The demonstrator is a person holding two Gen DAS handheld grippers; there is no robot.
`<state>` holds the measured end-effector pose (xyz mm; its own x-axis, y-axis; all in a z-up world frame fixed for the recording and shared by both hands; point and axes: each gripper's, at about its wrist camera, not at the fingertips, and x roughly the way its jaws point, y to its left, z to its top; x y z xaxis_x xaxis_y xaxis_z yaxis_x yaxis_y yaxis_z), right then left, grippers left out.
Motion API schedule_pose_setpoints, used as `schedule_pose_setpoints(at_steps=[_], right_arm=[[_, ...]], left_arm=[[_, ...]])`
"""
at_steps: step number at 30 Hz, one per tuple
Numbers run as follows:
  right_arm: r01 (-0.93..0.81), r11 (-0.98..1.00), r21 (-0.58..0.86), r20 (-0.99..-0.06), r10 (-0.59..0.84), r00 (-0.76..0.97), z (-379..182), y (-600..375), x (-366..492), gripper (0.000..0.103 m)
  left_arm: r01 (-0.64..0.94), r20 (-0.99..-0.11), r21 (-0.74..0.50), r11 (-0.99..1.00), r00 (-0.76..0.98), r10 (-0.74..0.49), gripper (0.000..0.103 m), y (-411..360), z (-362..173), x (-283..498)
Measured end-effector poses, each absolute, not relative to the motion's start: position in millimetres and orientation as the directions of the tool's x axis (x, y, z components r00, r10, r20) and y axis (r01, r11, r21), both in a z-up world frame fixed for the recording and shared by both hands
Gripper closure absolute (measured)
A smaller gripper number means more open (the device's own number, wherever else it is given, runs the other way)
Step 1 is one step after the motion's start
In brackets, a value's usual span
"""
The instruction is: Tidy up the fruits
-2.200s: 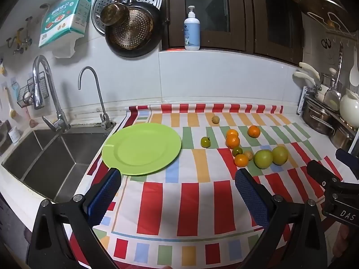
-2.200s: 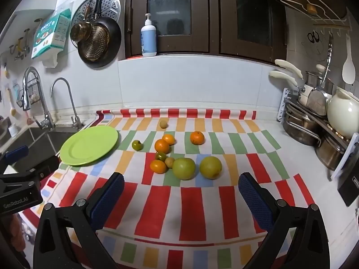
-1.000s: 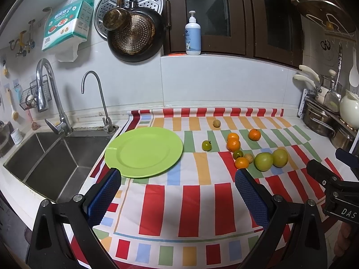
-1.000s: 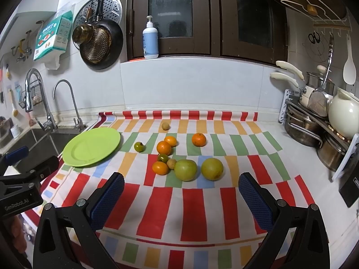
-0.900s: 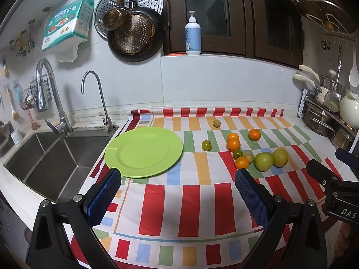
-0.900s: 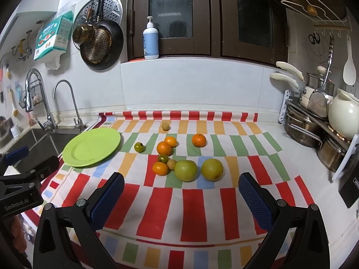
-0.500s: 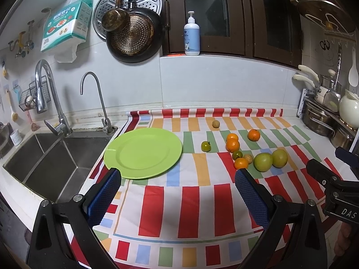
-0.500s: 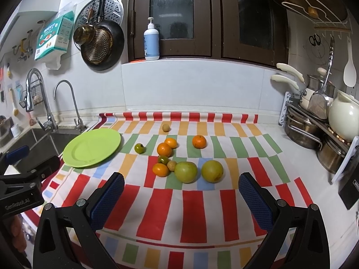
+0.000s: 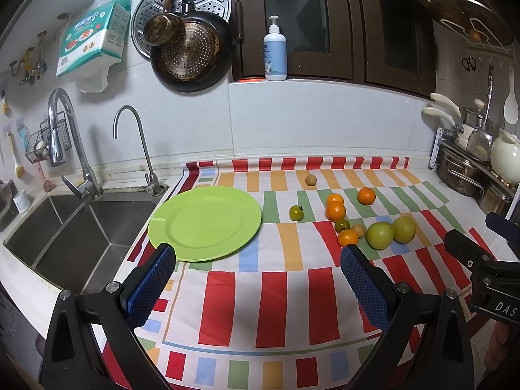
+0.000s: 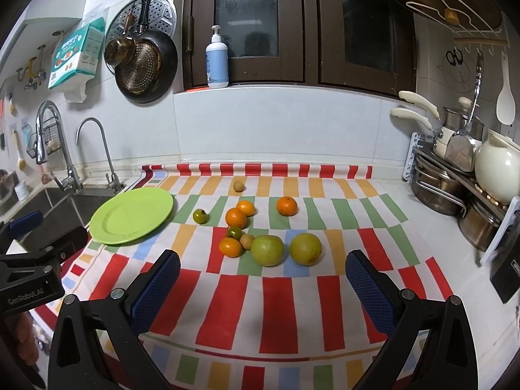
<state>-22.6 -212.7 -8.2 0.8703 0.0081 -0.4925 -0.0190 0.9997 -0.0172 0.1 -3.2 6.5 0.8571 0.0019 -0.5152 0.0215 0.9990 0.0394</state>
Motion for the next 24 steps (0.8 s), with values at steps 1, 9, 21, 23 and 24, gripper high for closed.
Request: schedule_pose_setpoints(at_steps=[1,9,21,23,24], right_arm=[[-0.018,1.0,-0.016,-0.493,0.008,0.87,-8.2,-213.8,-22.4,0.001],[-0.02,1.0,-0.015,-0.492,0.01,0.87,-8.4,-213.8,-22.6,0.001],[-0.018,1.0,-0.012,-0.496,0.009,0.868,-9.2,-214.7,-21.7,0.001],[-0.018,1.0,-0.009,-0.5,0.011,0.866,-10.1,-216.0,-20.0,0.001],[-0.017,1.0,-0.007,-0.501,0.011,0.865,-10.9,-216.1,-19.7,0.001]], left_arm=[[0.022,-0.515,0.039,0.999,0.857,0.002,0.0,-3.3,6.4,-0.4],[0.025,-0.516,0.041,0.999,0.857,0.0,0.0,-4.8,5.8,0.5],[0.031,-0.522,0.043,0.999,0.853,-0.005,0.0,-8.3,3.6,3.4],[0.035,-0.525,0.044,0.998,0.851,-0.007,0.0,-8.7,2.2,4.3],[0.038,-0.528,0.044,0.998,0.849,-0.009,0.0,-9.1,1.5,5.2]])
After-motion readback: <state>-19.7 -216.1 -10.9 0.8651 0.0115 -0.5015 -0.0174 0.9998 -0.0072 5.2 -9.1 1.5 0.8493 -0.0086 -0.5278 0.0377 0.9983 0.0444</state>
